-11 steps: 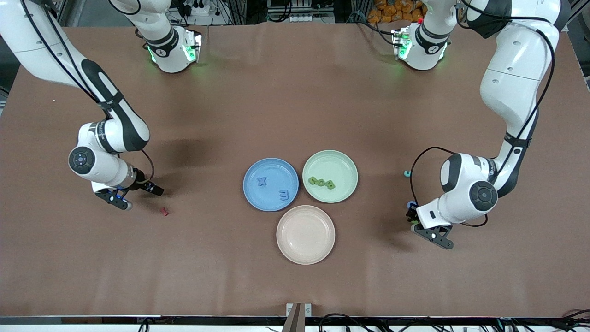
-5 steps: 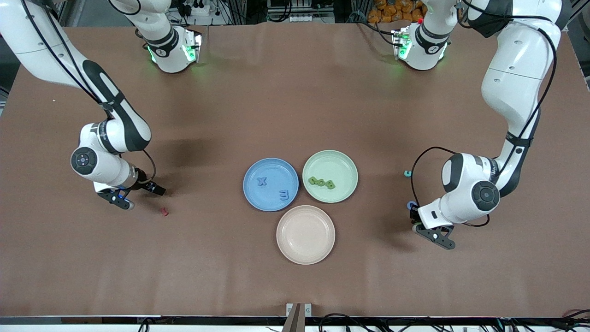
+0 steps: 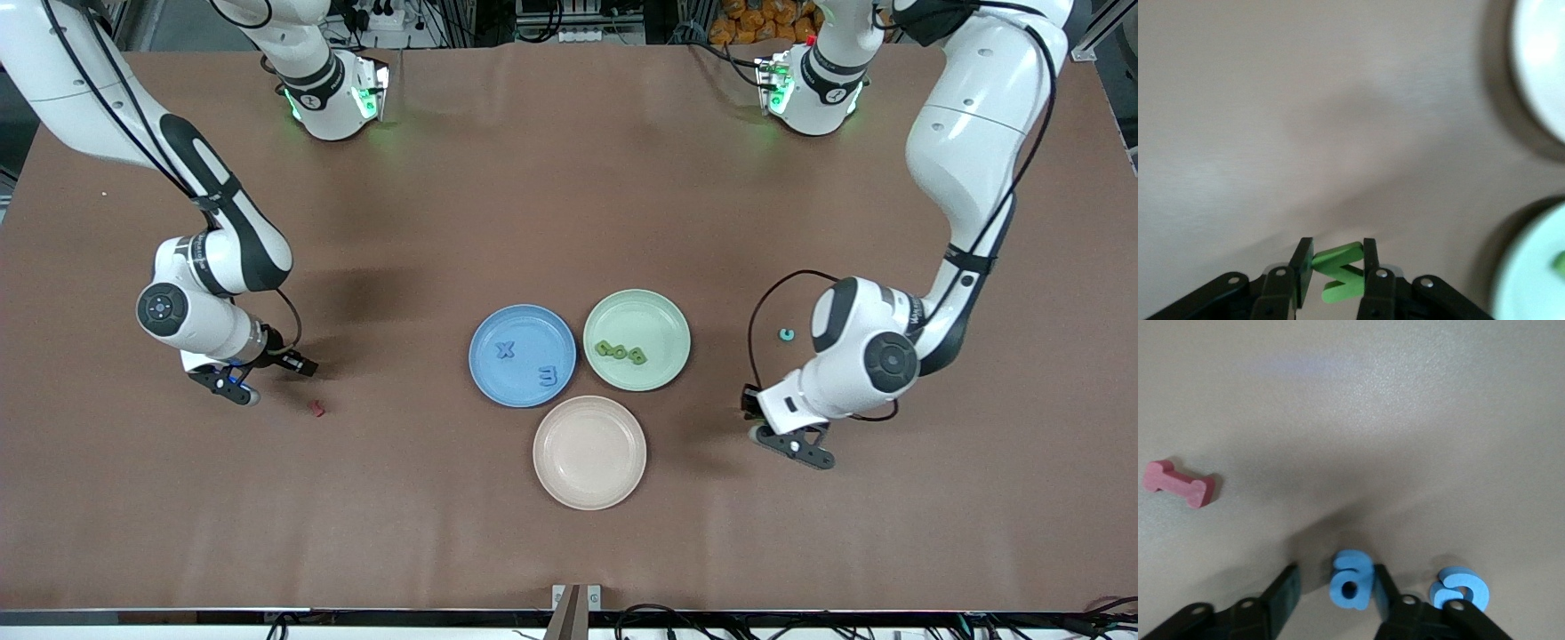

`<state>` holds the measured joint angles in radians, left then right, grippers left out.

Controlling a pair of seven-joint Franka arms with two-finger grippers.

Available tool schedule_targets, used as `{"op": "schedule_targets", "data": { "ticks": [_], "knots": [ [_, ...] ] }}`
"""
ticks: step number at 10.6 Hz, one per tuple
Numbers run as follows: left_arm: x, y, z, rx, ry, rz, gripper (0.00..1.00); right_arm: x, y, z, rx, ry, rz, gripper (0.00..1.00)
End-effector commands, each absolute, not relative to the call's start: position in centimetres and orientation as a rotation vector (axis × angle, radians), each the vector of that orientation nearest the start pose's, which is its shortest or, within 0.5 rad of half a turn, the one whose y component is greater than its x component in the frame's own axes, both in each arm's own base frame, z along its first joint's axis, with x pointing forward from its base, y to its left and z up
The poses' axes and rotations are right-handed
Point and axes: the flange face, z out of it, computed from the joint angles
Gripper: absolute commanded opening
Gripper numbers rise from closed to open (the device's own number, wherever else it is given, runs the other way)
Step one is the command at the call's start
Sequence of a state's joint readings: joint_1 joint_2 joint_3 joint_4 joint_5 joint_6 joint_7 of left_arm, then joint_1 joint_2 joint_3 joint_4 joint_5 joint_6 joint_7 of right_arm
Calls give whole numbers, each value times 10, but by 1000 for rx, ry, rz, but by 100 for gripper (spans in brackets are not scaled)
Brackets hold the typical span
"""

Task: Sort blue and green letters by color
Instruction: 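Place the N on the green plate while the right gripper carries the a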

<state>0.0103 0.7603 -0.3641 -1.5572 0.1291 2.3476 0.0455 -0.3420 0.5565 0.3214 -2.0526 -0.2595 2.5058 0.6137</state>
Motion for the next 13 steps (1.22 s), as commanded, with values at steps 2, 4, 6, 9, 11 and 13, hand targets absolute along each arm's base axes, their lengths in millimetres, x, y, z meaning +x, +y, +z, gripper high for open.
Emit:
{"op": "schedule_targets", "data": {
  "ticks": [2,4,6,9,11,13],
  "knots": [
    [639,-302,277,-3248,454,-45,0,587,-3,167,-3065,710,94,0],
    [610,-351,293,-3266,257,3,0,599,23,179,-3061,696,58,0],
    [590,-380,291,-3290,87,58,0,611,106,199,-3034,764,-12,0],
    [568,-407,289,-3262,-45,119,100,621,191,228,-3030,1004,62,0],
    [584,-387,320,-3272,-88,49,100,617,242,246,-2898,1127,139,0],
    [596,-363,365,-3263,-130,-46,100,608,285,252,-2764,1262,227,0]
  ]
}}
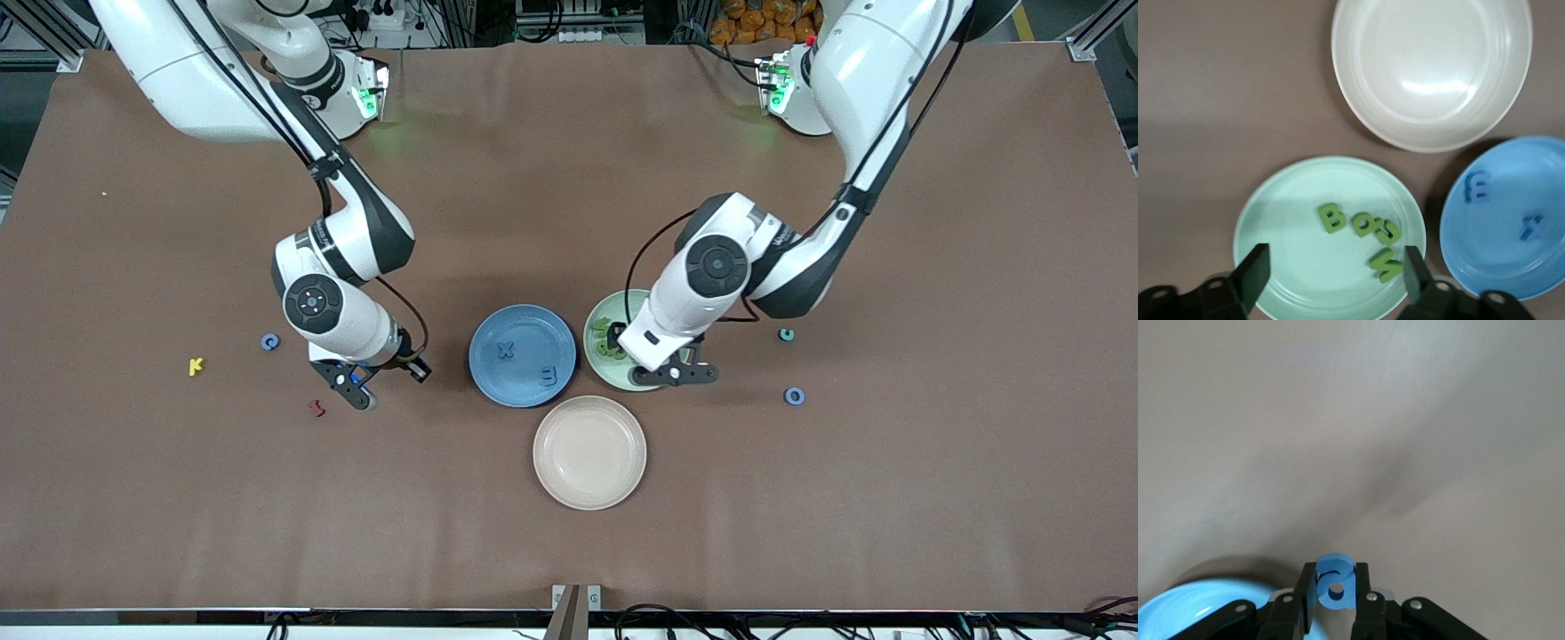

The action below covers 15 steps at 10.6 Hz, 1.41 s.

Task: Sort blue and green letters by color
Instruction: 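Place the N on the green plate while the right gripper carries the a, then place the a on the blue plate while the left gripper withdraws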

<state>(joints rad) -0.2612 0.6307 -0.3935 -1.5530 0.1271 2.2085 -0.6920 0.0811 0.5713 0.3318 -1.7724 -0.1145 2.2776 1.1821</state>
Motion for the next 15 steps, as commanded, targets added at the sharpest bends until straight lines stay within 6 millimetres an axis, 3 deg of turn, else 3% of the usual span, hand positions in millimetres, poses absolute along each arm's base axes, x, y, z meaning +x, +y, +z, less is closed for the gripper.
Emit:
{"op": "schedule_targets", "data": {
  "ticks": [1,3,4,5,6,9,10,11,13,14,15],
  "knots": [
    [607,-335,392,-3249,-191,-80,100,609,313,263,-2705,1326,228,0],
    [614,-284,451,-3210,-298,-136,100,603,368,264,-2619,1461,241,0],
    [610,-264,484,-3184,-334,-150,100,602,382,261,-2575,1535,245,54],
    [604,-248,508,-3169,-344,-144,100,600,387,259,-2567,1562,234,100],
    [598,-231,539,-3171,-286,-196,100,604,379,258,-2572,1571,225,100],
    [598,-207,548,-3150,-249,-166,100,607,355,252,-2769,1480,113,100],
    [602,-183,557,-3159,-133,-186,100,615,328,249,-2839,1424,141,100],
    [600,-174,566,-3182,-24,-194,100,624,297,252,-2914,1316,176,100],
    [594,-140,590,-3210,-97,-210,100,631,232,267,-3018,1087,191,100],
    [586,-136,601,-3218,-116,-202,100,634,193,272,-3067,960,196,100],
    [577,-131,612,-3208,-123,-190,100,630,166,280,-3115,853,178,100]
  ]
}}
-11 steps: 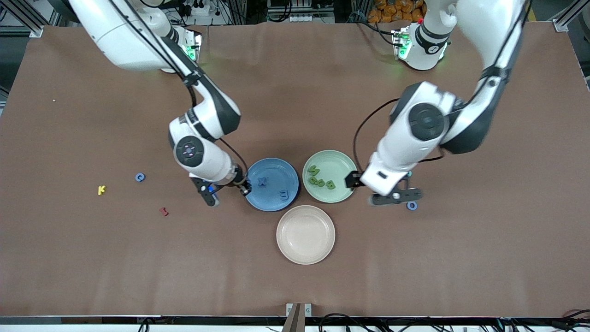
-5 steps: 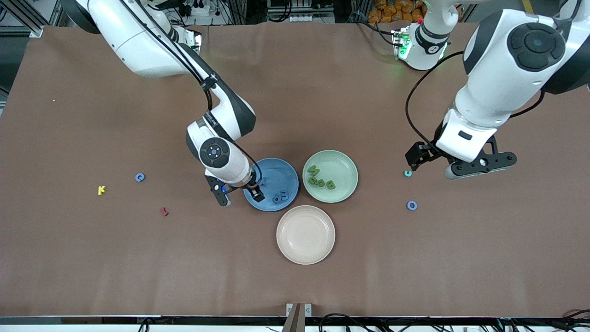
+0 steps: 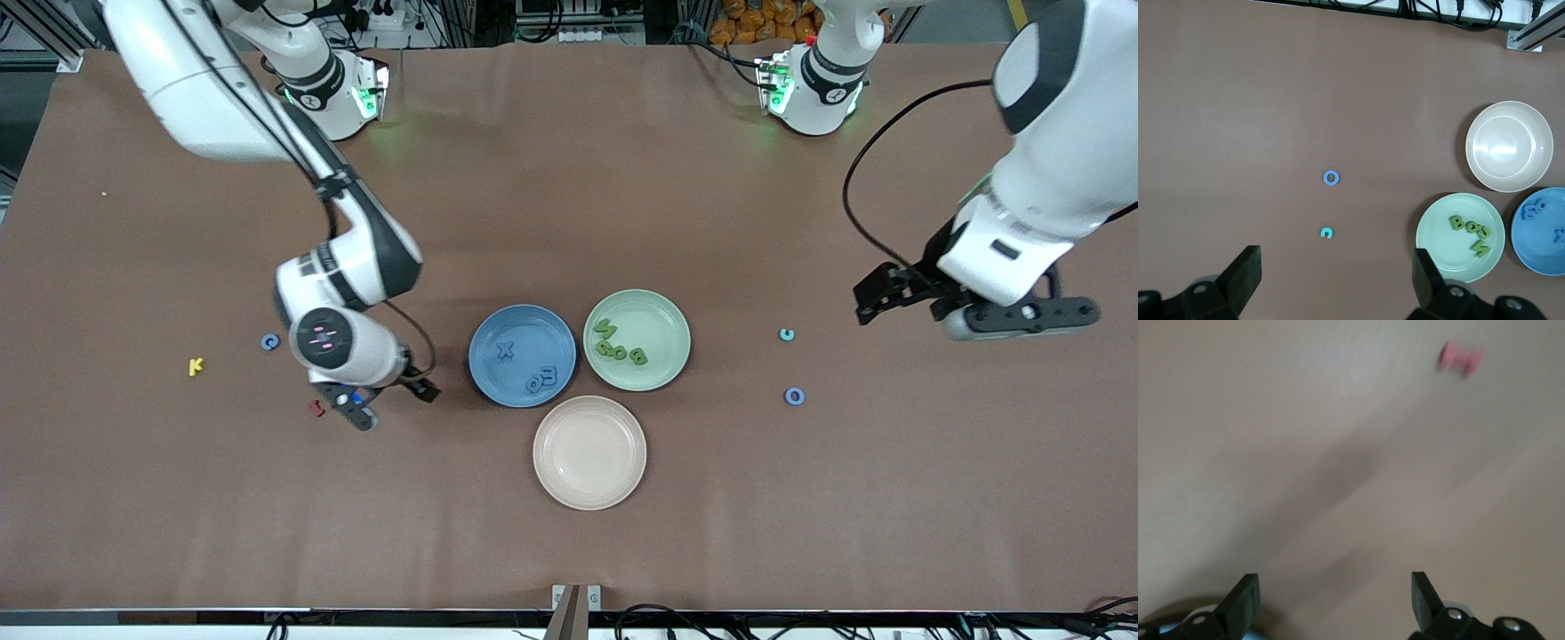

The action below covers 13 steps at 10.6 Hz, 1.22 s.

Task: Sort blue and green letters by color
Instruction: 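Place the a on the blue plate while the left gripper withdraws, then grasp the blue c with the right gripper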

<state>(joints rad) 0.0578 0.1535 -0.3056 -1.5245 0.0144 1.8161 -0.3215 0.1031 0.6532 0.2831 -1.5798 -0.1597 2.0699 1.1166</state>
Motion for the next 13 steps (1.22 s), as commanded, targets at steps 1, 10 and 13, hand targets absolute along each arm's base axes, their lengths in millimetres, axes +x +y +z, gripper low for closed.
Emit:
{"op": "schedule_targets", "data": {
  "ticks": [1,10,13],
  "knots": [
    [569,-129,617,-3199,-128,-157,100,624,134,282,-3159,775,147,100],
    [556,-90,639,-3194,-220,-126,100,556,-58,193,-3144,91,132,100],
    [560,-76,633,-3190,-244,-89,100,547,-64,184,-3138,76,168,100]
  ]
}}
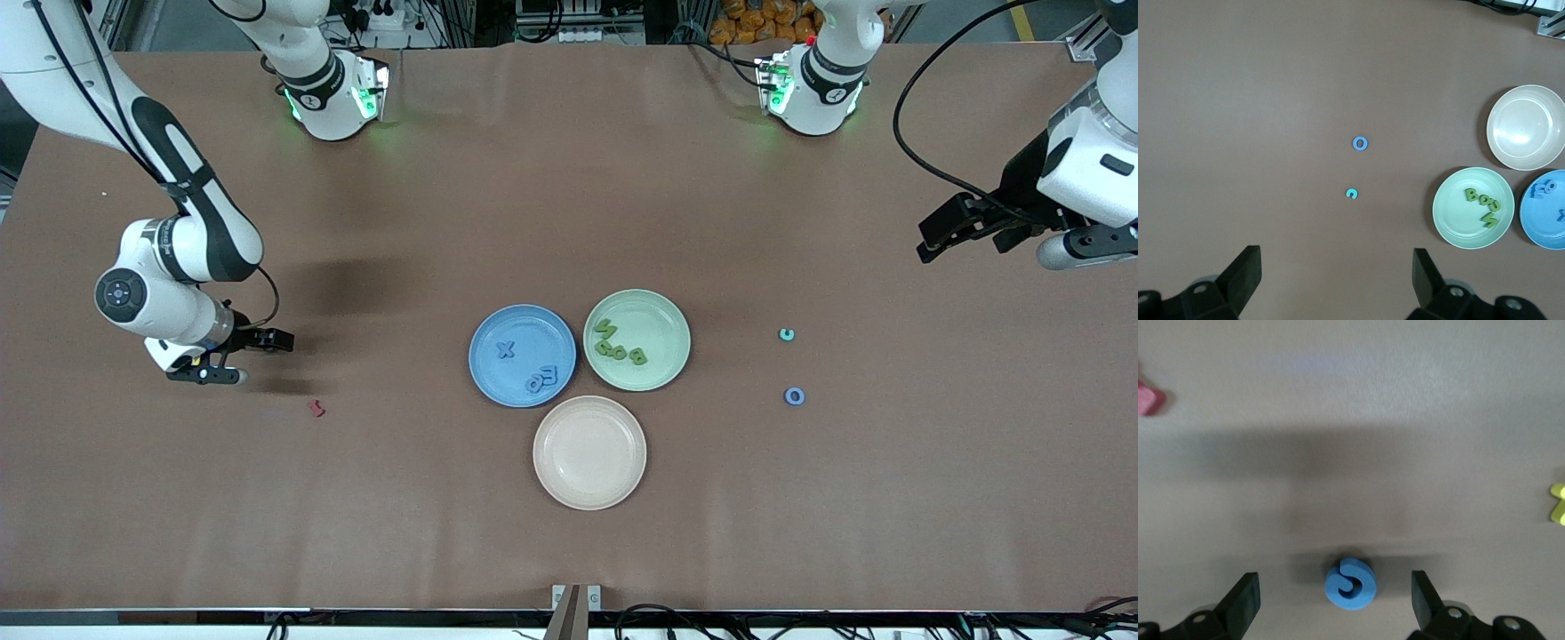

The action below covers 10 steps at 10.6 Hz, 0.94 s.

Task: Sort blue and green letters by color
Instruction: 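Grasp the blue c with the right gripper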

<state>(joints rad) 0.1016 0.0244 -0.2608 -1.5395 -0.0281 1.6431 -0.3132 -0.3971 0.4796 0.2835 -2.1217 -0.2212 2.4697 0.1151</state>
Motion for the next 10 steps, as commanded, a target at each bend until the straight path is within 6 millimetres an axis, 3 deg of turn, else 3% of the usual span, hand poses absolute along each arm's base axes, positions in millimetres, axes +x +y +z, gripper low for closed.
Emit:
{"op": "schedule_targets", "data": {
  "ticks": [1,4,5,6,7,10],
  "knots": [
    [561,-80,631,-3186,-232,-90,100,543,-66,181,-3135,83,184,100],
    [566,-73,626,-3183,-247,-89,100,542,-67,180,-3135,88,187,100],
    [567,-73,624,-3182,-247,-85,100,541,-69,180,-3133,93,189,82],
    [568,-73,623,-3180,-244,-81,100,541,-73,178,-3128,117,191,19],
    [569,-72,622,-3162,-232,-84,100,541,-73,179,-3128,122,188,0],
    [572,-72,615,-3156,-224,-67,100,542,-70,174,-3123,125,187,0]
  ]
}}
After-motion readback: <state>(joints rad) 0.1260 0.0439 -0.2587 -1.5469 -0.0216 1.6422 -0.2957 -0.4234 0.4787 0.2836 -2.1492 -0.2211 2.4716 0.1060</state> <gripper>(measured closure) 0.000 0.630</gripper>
